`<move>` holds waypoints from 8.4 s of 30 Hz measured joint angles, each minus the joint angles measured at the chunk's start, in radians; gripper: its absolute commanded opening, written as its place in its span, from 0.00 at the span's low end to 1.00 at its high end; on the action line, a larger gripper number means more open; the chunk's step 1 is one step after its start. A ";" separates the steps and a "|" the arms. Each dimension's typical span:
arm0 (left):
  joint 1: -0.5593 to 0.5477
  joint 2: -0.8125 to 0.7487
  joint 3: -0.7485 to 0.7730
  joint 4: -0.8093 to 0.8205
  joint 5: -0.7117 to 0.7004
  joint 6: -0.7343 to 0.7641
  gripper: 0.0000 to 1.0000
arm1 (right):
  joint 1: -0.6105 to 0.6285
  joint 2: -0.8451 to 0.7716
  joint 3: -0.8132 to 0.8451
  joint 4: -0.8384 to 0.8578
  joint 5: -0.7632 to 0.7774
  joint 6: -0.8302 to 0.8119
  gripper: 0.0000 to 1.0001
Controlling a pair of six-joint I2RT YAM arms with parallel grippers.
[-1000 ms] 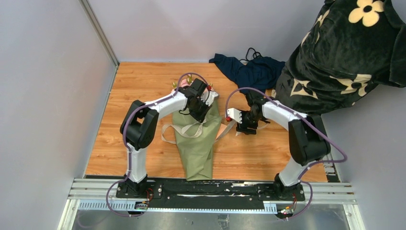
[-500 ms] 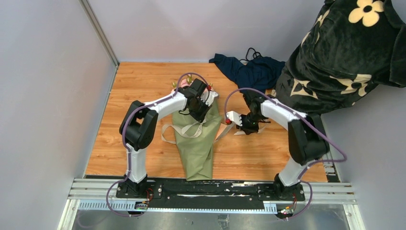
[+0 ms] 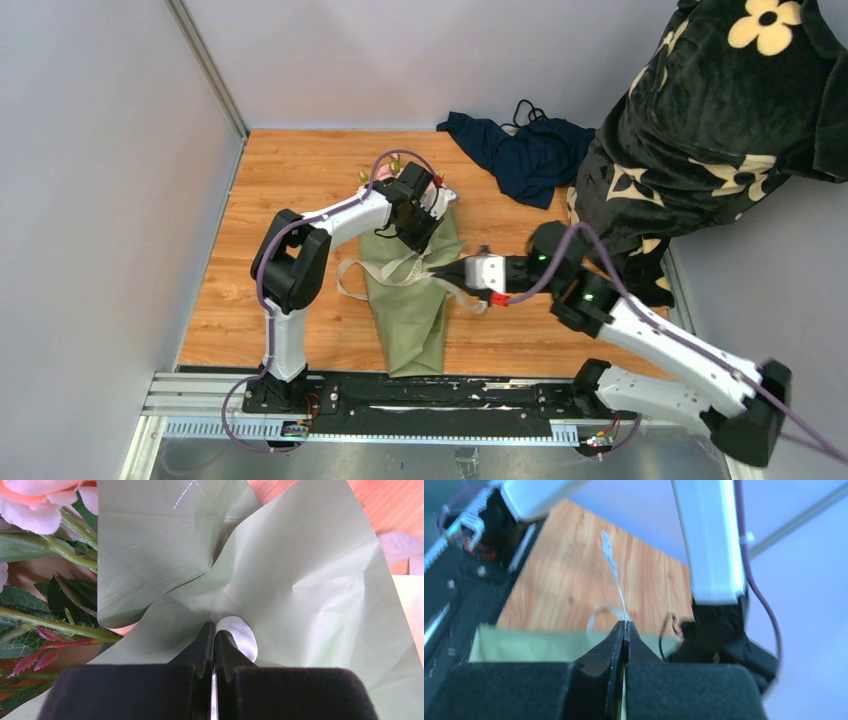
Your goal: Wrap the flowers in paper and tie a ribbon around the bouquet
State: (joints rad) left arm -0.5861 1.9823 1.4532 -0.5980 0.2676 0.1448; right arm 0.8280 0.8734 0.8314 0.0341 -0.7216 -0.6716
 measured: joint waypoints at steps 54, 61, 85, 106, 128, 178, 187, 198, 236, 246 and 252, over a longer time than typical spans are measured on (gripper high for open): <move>0.000 -0.015 0.060 -0.036 -0.077 0.063 0.00 | -0.046 0.721 -0.018 0.163 0.235 0.702 0.00; 0.000 -0.171 0.074 -0.079 -0.076 0.065 0.00 | -0.079 0.837 -0.028 0.312 0.259 0.915 0.00; -0.430 -0.417 -0.013 -0.405 0.154 0.510 0.76 | -0.152 0.955 0.064 0.369 0.160 1.040 0.00; -0.018 -0.450 -0.440 -0.079 0.159 0.806 1.00 | -0.154 0.954 0.069 0.356 0.107 1.038 0.00; -0.031 -0.437 -0.563 0.380 -0.109 0.710 0.00 | -0.165 0.882 0.069 0.308 0.051 1.049 0.16; -0.142 -0.370 -0.593 0.868 -0.661 0.583 0.00 | -0.305 0.530 -0.195 0.205 -0.119 0.919 0.36; -0.142 -0.371 -0.623 0.875 -0.660 0.571 0.00 | -0.308 0.537 -0.035 0.096 -0.134 0.843 0.40; -0.142 -0.373 -0.630 0.877 -0.653 0.519 0.00 | -0.369 0.721 0.161 -0.002 -0.039 0.842 0.05; -0.142 -0.474 -0.666 0.879 -0.559 0.446 0.00 | -0.179 0.944 -0.025 0.491 -0.127 1.005 0.41; -0.137 -0.478 -0.651 0.774 -0.537 0.441 0.24 | -0.108 0.888 -0.046 0.367 0.135 0.878 0.00; -0.124 -0.507 -0.507 0.361 -0.309 0.491 0.62 | -0.115 0.872 -0.064 0.352 0.212 0.872 0.00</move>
State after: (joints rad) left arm -0.7101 1.4754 0.9463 -0.2371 -0.0410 0.6361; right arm 0.7132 1.7451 0.7670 0.3866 -0.5098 0.2005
